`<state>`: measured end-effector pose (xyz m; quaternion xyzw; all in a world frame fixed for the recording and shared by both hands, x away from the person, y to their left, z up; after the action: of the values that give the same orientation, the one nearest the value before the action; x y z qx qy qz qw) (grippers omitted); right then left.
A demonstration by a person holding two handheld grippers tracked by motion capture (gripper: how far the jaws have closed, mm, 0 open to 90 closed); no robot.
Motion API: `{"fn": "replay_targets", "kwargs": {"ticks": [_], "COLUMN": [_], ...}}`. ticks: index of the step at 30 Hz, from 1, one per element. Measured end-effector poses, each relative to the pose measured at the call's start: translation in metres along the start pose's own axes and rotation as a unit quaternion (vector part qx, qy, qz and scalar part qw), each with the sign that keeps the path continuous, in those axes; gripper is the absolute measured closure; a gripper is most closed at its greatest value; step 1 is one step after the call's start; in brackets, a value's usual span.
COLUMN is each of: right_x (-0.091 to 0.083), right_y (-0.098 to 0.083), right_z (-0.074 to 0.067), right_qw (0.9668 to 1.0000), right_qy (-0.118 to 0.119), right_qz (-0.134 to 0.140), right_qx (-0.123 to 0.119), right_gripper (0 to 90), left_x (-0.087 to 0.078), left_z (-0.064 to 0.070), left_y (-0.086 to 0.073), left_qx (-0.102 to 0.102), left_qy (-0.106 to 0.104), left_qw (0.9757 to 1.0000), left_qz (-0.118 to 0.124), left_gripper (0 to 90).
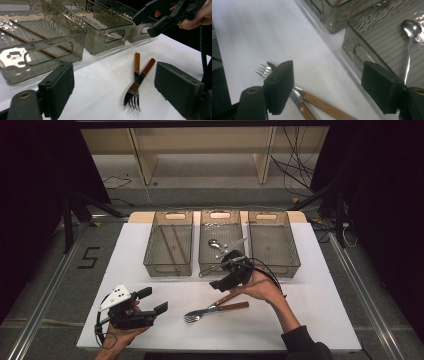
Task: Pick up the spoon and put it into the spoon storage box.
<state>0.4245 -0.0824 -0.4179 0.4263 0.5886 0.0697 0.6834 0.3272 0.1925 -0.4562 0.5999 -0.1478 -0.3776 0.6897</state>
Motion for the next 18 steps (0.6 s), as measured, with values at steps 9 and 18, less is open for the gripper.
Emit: {"fn": "replay_targets", "kwargs": {"ticks": [9, 18], "right_x": [0.002, 0.006], "right_y": [-0.014, -0.027], "right_z": [-0.013, -0.023], "right_qw": [0.9999, 0.9993], "right_qy": [0.008, 0.011], "right_qz": [-0.009, -0.021], "right_qx": [-0.012, -0.029], "right_gripper": [27.1, 26.7], "left_x": [0.0, 0.0], "left_z": [0.0, -0.001], "left_y": [0.0, -0.001], "left_qx": [0.001, 0.0], "left_qy": [0.002, 0.002], "left_qw": [1.0, 1.0], "left_qz": [-0.002, -0.002], "left_gripper": [15.9, 15.9]}}
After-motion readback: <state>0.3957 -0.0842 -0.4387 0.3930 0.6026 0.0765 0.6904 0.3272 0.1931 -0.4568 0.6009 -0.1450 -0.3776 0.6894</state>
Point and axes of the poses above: each handheld gripper's, and its own axes: x roughly forward along the jaws, y roughly out of its top, z roughly to its right, the point moved 4 cm from there along x, roughly forward along the jaws, and after that the axes turned 5 degrees about z, right-handed, at the moved point
